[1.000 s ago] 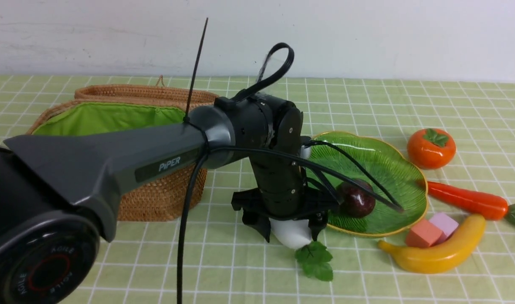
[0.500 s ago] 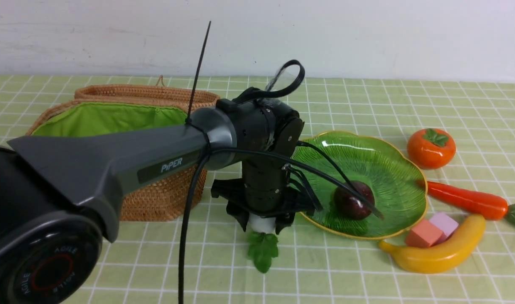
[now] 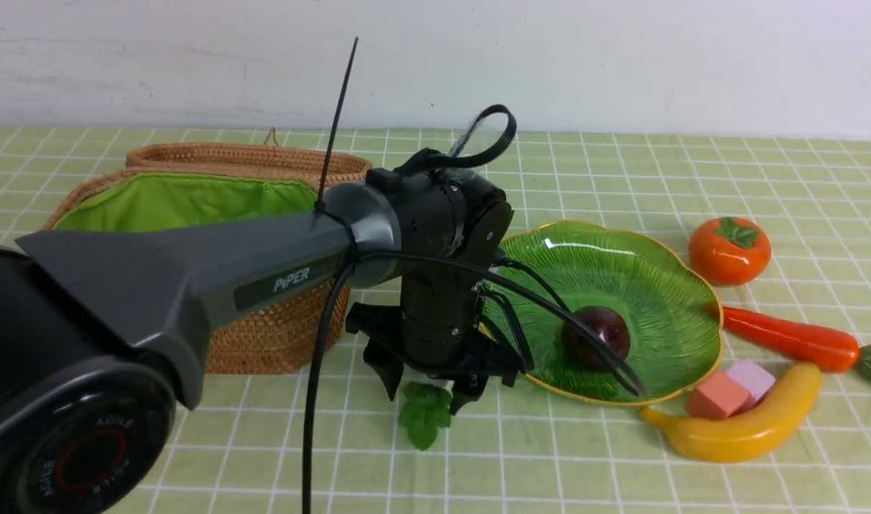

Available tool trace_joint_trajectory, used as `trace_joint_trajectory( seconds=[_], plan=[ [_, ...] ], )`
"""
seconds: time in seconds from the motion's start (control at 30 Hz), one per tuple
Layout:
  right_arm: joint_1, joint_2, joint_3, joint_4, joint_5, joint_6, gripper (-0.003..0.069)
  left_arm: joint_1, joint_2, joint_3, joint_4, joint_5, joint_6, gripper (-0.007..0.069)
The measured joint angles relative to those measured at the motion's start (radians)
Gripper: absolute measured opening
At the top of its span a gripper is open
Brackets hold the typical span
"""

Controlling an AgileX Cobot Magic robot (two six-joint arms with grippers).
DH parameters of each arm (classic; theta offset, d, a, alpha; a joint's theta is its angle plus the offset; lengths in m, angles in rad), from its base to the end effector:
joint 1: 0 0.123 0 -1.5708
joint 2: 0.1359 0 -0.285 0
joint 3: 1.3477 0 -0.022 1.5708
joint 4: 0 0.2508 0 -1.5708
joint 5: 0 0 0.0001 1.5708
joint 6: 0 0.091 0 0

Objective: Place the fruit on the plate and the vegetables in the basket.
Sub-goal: Take a daikon with your left arm and place it on the basket on the left.

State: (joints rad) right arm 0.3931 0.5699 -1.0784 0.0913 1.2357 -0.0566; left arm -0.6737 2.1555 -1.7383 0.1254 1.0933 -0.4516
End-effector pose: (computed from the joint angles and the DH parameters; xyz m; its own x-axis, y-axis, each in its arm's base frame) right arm 0.0442 0.0268 0.4127 -0.5387 -0.2520 -0.8039 -0.4599 0.8875 0.0300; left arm 0.3548 -0.2703 0.1873 -0.9464 0.2677 -0.1808 0.2641 0.9635 0.0438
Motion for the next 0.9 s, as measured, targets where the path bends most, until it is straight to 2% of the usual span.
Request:
trace_joint_trajectory(
  seconds=[0.1,0.23,0.6,0.9],
  plan=[
    [0.0,0.0,0.0,0.0,0.0,0.0,0.0129,0.0,-0.003,-0.016,-0.005,0.03,0.002,0.0622],
    [0.0,0.0,0.0,0.0,-0.001,0.0,0.0129,0.0,-0.021,-0.05,-0.003,0.031,0.003,0.0657],
    [0.0,0.0,0.0,0.0,-0.015,0.0,0.0129,0.0,0.015,-0.065,0.08,-0.111,0.003,0.0656],
    [0.0,0.0,0.0,0.002,-0.012,0.0,0.0129,0.014,0.084,-0.069,0.109,-0.124,0.003,0.0623]
  ],
)
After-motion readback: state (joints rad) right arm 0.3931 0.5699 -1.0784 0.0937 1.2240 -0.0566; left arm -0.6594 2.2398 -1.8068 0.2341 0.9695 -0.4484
